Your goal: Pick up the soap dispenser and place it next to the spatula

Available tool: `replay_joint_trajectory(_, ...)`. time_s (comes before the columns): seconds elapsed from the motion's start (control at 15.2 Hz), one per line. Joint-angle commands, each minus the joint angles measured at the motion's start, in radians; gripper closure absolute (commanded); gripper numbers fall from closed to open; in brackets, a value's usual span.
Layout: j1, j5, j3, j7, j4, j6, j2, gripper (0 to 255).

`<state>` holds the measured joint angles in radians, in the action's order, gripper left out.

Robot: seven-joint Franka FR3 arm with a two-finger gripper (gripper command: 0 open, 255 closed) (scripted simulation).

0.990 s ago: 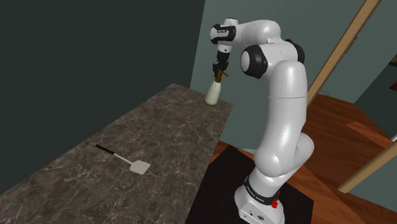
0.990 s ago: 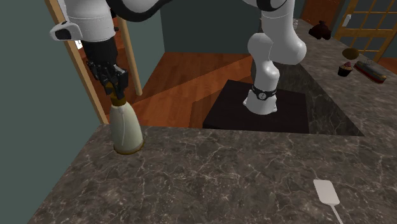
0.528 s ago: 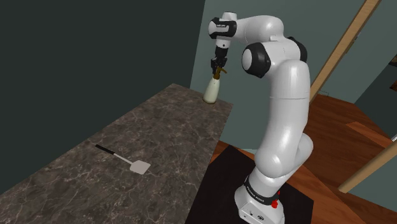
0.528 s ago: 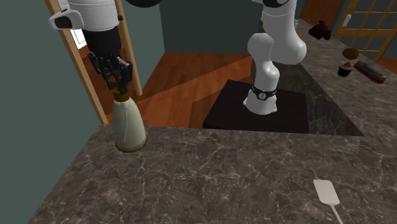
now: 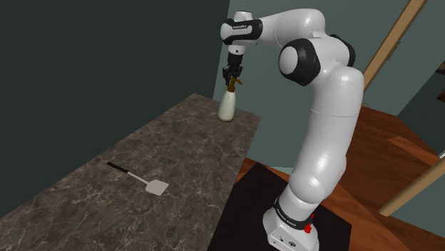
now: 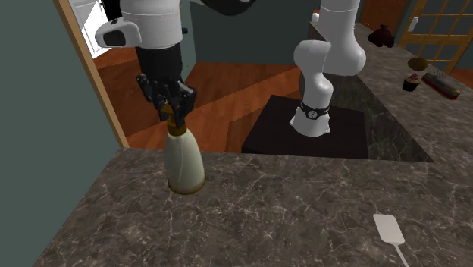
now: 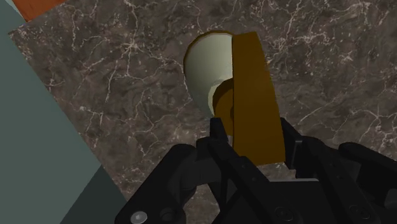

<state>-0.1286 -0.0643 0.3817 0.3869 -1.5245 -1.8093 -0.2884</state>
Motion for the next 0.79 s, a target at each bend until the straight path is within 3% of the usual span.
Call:
replay_joint_trajectory(0.0, 0.036, 0.017, -0.012, -0.050, -0.036, -0.004, 0.035, 255)
replay_joint_trajectory(0.73, 0.200, 0.063, -0.103, -0.307, -0.128, -0.016, 0.112, 255)
